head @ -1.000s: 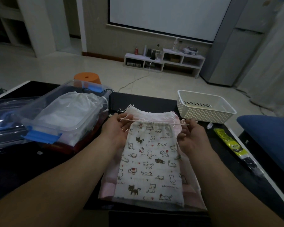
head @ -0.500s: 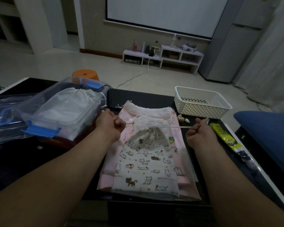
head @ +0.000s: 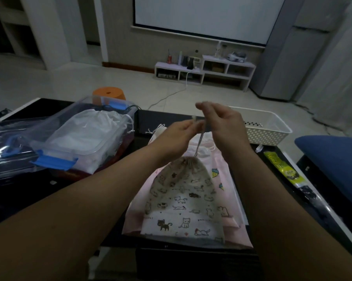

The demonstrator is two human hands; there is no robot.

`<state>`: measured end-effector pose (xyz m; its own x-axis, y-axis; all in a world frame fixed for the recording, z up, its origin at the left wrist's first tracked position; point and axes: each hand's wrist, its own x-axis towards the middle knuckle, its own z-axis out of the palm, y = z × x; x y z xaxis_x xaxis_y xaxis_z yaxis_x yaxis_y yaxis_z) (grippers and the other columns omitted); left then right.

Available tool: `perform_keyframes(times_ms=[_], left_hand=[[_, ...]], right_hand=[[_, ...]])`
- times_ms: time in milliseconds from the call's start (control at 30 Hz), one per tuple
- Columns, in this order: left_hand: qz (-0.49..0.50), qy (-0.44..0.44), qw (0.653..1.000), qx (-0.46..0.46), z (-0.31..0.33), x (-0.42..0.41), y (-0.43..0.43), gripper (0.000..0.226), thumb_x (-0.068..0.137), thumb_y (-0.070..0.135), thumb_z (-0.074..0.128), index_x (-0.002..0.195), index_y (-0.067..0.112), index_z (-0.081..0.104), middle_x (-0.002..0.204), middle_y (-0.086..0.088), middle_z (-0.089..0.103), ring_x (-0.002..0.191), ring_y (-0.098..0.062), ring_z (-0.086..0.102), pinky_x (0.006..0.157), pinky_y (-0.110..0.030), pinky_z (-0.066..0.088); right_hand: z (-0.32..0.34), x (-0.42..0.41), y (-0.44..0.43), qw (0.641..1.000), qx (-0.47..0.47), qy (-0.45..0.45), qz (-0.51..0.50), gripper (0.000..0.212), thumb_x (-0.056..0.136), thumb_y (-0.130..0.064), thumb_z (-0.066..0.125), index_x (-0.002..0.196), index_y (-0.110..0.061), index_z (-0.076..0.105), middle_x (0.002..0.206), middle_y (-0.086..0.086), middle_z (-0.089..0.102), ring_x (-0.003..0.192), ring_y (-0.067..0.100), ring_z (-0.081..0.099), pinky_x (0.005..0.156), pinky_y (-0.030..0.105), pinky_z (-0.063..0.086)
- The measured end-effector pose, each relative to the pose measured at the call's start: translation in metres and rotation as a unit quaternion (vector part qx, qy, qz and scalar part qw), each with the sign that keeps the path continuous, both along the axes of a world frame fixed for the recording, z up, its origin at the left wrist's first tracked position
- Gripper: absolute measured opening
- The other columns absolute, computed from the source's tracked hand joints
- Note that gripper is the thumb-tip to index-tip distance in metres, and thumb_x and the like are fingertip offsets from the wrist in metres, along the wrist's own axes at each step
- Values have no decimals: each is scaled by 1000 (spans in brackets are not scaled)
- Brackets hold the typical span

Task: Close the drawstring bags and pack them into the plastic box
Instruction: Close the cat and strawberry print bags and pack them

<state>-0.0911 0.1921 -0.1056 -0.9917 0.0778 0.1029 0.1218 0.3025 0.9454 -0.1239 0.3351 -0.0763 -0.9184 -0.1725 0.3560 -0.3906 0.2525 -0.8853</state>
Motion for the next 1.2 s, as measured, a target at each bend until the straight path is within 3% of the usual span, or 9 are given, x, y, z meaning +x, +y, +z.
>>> perform_keyframes(times_ms=[67, 133, 300, 433, 633, 800, 933, 1033, 1200], left_hand=[[-39, 0, 998, 53, 6, -2, 3, 38, 113, 37, 35, 138, 21, 59, 131, -2, 70, 94, -15, 67, 71, -32, 57], [-46, -3, 993, 104, 8, -6, 4, 36, 113, 34, 34, 123, 12, 61, 102, -7, 72, 53, -12, 53, 51, -26, 41], [-12, -37, 967, 253, 6, -18, -4, 34, 113, 33, 34, 99, 11, 56, 68, -1, 48, 49, -11, 33, 43, -23, 25], [8, -56, 946, 319, 3, -24, -14, 32, 113, 33, 34, 100, 12, 54, 69, -1, 47, 52, -12, 29, 51, -29, 15], [34, -82, 919, 383, -10, -34, -20, 34, 112, 36, 36, 94, 15, 55, 66, 2, 46, 50, -10, 29, 46, -24, 18], [112, -55, 931, 342, -13, -41, -20, 41, 113, 39, 35, 110, 9, 64, 80, -2, 60, 50, -8, 34, 45, -23, 24], [255, -15, 929, 266, -12, -49, -29, 37, 112, 41, 33, 127, 22, 61, 109, -5, 66, 59, -8, 45, 50, -22, 37], [243, -12, 932, 269, -8, -50, -32, 38, 113, 38, 32, 128, 19, 61, 111, -8, 64, 68, -11, 52, 60, -24, 45], [181, 0, 949, 258, -3, -48, -23, 42, 114, 38, 31, 135, 17, 60, 121, -11, 67, 82, -16, 60, 73, -27, 55]], right_hand=[[2, -1, -5, 999, 19, 10, 28, 33, 103, -45, 60, 123, -24, 76, 124, -4, 72, 112, 6, 66, 93, 31, 58], [-2, -5, -6, 1000, 1, -19, 25, 39, 103, -52, 57, 123, -23, 74, 116, 3, 74, 105, 13, 70, 93, 43, 59], [-28, -9, 15, 975, -27, -219, 37, 51, 111, -51, 34, 130, -17, 68, 120, 2, 74, 114, 23, 68, 101, 45, 51], [-59, 2, 20, 952, 117, -247, 142, 27, 109, -28, 52, 128, -23, 70, 121, -5, 74, 116, 16, 67, 99, 40, 52], [-63, 0, 13, 952, -7, -277, 134, 22, 105, -21, 60, 118, -14, 76, 112, 2, 79, 111, 18, 72, 97, 37, 55], [-64, -3, 12, 942, -43, -308, 123, 18, 102, -15, 64, 108, -5, 77, 105, 10, 78, 108, 26, 72, 104, 44, 55], [-65, -3, 9, 955, 51, -280, 85, 19, 100, -16, 67, 94, -4, 79, 92, 5, 78, 98, 20, 70, 97, 39, 55], [-62, 0, 7, 958, 90, -257, 89, 16, 99, -17, 69, 98, -6, 81, 88, 3, 77, 86, 18, 68, 84, 34, 56], [-63, 5, 3, 948, 158, -237, 144, 18, 100, -21, 68, 109, -13, 81, 100, 0, 80, 102, 26, 73, 96, 39, 59]])
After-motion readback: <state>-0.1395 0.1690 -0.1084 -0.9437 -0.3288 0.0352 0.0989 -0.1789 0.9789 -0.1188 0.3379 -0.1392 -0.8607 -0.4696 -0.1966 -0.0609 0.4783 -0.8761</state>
